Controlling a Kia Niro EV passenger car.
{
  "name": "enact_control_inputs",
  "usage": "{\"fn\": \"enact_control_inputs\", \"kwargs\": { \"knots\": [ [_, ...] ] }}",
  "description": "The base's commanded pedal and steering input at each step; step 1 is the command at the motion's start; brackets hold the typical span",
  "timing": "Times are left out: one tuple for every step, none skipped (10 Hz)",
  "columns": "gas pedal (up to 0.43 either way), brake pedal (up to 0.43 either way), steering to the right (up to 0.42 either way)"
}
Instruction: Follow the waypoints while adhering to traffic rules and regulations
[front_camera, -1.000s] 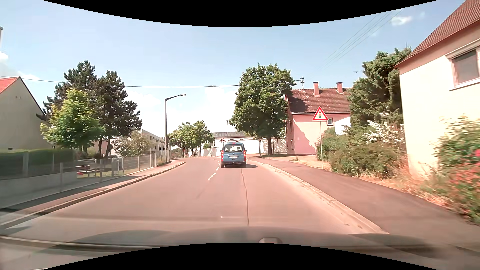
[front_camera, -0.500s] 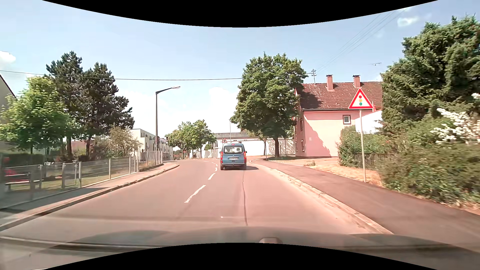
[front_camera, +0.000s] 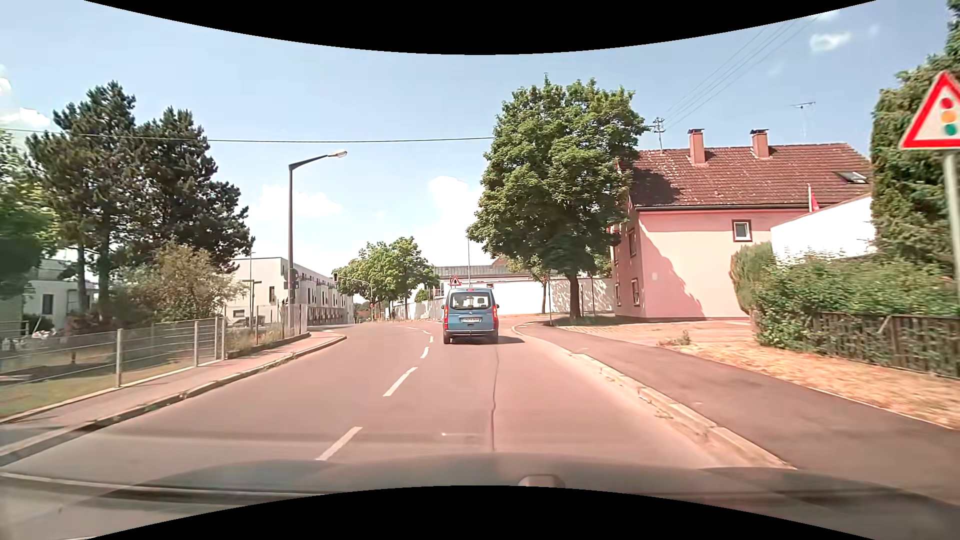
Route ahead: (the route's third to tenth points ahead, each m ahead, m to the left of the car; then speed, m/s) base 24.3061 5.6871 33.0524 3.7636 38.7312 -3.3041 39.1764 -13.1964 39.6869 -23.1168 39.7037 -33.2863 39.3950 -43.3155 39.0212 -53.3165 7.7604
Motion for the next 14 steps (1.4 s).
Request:
{"fn": "enact_control_inputs", "kwargs": {
  "knots": [
    [0.000,0.000,-0.030],
    [0.000,0.000,-0.030],
    [0.000,0.000,-0.030],
    [0.000,0.000,-0.029],
    [0.000,0.000,-0.029],
    [0.000,0.000,-0.029],
    [0.000,0.000,-0.029],
    [0.000,0.000,-0.029],
    [0.000,0.000,-0.028],
    [0.000,0.000,-0.027],
    [0.000,0.000,-0.027],
    [0.000,0.000,-0.026],
    [0.000,0.000,-0.027],
    [0.000,0.000,-0.026]
  ]
}}
